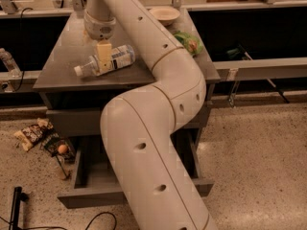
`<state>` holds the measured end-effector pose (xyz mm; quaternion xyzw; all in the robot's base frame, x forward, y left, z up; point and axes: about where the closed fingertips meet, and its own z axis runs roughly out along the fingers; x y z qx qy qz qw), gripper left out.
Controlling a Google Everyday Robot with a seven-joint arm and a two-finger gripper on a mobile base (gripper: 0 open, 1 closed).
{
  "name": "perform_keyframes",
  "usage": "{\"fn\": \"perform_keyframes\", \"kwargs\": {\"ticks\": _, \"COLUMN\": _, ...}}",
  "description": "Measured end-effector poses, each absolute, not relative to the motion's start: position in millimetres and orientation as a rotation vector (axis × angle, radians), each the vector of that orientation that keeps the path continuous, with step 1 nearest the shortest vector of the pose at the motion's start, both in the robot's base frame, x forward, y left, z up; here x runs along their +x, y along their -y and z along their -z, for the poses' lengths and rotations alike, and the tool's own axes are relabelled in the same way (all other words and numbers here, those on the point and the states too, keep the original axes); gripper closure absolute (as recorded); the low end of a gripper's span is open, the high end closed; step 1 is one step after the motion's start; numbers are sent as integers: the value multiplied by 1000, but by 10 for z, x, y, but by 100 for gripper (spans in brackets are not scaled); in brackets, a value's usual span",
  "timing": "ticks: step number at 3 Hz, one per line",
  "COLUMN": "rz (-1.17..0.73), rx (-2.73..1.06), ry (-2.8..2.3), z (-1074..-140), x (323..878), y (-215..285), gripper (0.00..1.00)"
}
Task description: Place blue plastic bottle into middle drawer
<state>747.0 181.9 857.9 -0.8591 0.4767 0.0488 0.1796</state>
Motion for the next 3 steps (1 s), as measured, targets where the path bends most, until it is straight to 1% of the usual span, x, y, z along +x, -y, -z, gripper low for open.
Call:
{"fn": "perform_keyframes", "kwargs": {"ticks": 1, "rz": -155, "rx": -2422, "ry": -1368, "z": -8445, "x": 7533, "y": -1836, "gripper": 44}}
{"fn": "perform_keyframes", "kwargs": {"ticks": 2, "rz": -188, "rx": -2386, "ry": -1398, "z": -8413, "x": 7568, "y": -1744, "gripper": 67}}
{"fn": "perform_keyframes", "kwargs": {"ticks": 3, "rz": -208, "rx": -2326, "ry": -1405, "z": -8637, "x": 7547, "y": -1526, "gripper": 90}}
